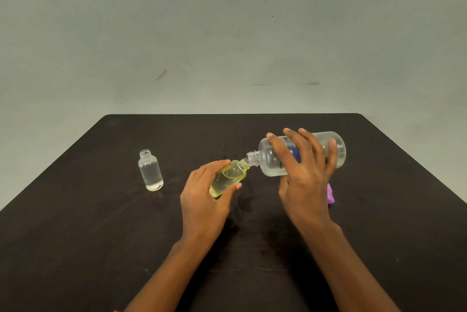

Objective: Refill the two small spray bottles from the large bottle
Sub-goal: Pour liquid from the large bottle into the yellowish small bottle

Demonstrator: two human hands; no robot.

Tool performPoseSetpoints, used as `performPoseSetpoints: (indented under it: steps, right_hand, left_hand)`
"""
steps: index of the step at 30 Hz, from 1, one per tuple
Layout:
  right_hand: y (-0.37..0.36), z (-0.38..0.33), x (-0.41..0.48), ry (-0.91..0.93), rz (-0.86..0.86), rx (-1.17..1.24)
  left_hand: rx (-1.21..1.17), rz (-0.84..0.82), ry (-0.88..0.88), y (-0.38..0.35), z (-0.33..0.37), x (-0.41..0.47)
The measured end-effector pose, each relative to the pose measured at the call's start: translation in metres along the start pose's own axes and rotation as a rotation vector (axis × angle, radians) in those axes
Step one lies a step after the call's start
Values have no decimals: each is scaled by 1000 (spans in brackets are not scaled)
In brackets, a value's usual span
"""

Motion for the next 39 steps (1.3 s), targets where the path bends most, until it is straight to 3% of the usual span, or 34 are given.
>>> performPoseSetpoints:
  steps: [39]
  right_hand:
    - [0,1,0,-3,-20,-3]
  left_hand:
    - [-18,-2,-6,0,0,0]
Point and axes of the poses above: each hand's wrist, its own x-axis towards the middle knuckle, its own y-axis out of the back of the hand, z = x × y, the point moved 9 cm from there along x, towards the middle knuckle, and after that the axes turned 7 degrees about y, right-handed, at the moved point
